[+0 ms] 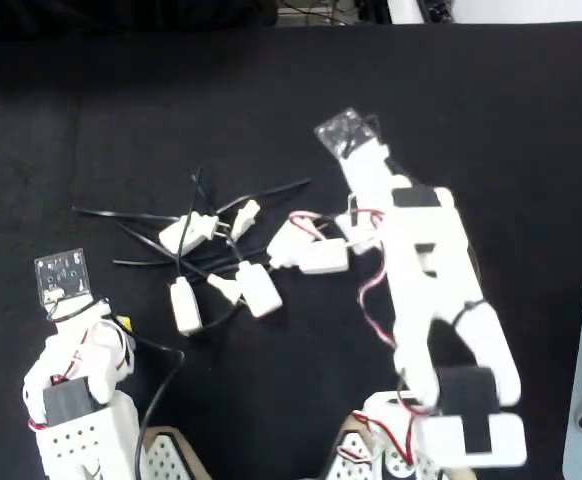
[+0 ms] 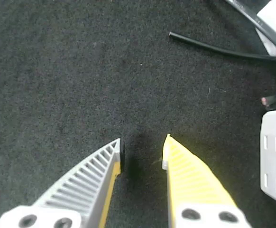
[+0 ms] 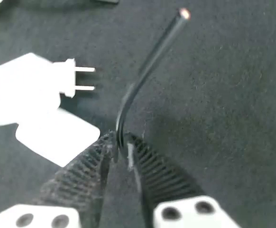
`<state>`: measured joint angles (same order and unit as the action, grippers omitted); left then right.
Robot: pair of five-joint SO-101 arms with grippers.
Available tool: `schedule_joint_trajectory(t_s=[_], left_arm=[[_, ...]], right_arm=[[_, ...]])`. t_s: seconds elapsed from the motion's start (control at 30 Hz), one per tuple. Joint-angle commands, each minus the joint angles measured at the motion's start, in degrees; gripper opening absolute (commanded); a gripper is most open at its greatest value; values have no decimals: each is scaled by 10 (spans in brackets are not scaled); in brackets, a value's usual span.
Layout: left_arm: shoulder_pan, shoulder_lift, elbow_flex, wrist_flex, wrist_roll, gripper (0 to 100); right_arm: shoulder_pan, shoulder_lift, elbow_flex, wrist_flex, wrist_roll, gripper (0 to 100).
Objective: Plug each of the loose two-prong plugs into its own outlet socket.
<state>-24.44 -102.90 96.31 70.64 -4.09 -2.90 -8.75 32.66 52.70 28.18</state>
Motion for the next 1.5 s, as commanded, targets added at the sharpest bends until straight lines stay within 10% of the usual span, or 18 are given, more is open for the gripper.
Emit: schedule_joint_trajectory(t_s=[0.0, 0.43, 0.9, 1.47], left_arm=[[-6, -1, 10, -9, 4, 152], [-6, -1, 9, -9, 4, 152], [-7, -1, 9, -9, 4, 152], [-7, -1, 9, -9, 4, 152]], right_arm=[[9, 13, -71, 34, -34, 147], [9, 19, -170, 293, -32, 181], [62, 19, -104, 251, 334, 181], [101, 183, -220, 287, 356, 184]])
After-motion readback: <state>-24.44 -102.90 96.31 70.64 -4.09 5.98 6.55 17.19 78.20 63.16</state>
